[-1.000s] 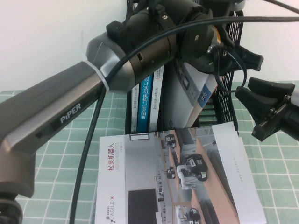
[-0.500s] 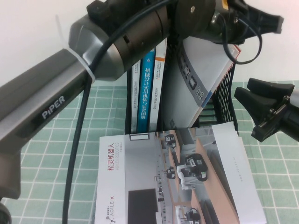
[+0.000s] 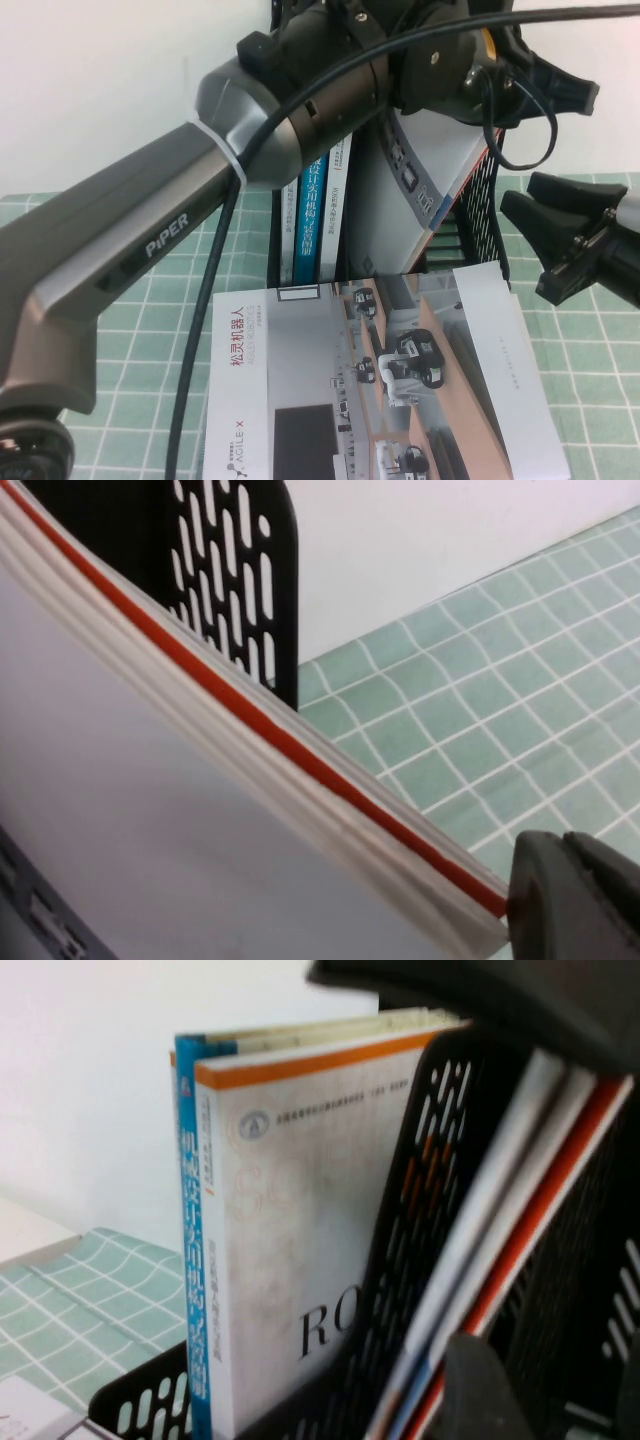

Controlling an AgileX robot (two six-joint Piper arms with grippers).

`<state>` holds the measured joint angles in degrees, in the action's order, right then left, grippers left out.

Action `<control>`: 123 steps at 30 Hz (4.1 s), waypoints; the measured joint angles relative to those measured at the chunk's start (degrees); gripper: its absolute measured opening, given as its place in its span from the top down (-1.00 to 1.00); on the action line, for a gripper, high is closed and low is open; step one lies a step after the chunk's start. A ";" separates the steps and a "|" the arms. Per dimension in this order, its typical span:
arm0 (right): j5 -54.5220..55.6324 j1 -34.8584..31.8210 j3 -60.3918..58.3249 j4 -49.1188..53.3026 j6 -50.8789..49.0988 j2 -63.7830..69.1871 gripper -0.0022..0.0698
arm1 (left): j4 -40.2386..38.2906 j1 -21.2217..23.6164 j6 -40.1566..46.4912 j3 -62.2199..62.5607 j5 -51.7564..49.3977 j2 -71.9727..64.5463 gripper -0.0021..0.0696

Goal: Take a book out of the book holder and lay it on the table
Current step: Hold the bookshelf, then pick up the right side book from the book shelf, then place the picked book on the book

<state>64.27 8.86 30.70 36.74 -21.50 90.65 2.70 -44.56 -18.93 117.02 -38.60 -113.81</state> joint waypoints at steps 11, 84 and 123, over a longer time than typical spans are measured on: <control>0.81 0.00 0.04 0.00 -2.60 3.57 0.10 | 4.50 0.00 -0.74 0.52 -4.91 0.42 0.95; -5.46 11.03 11.42 -10.89 25.46 -14.80 0.90 | 9.62 0.13 5.55 0.13 -34.09 34.42 0.95; -31.29 32.26 11.30 45.91 -8.19 -0.45 0.90 | -9.86 0.13 15.29 0.33 -34.32 42.67 0.95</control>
<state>32.98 41.12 42.00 82.65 -29.69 90.20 -7.15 -44.44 -3.63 117.36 -72.92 -71.14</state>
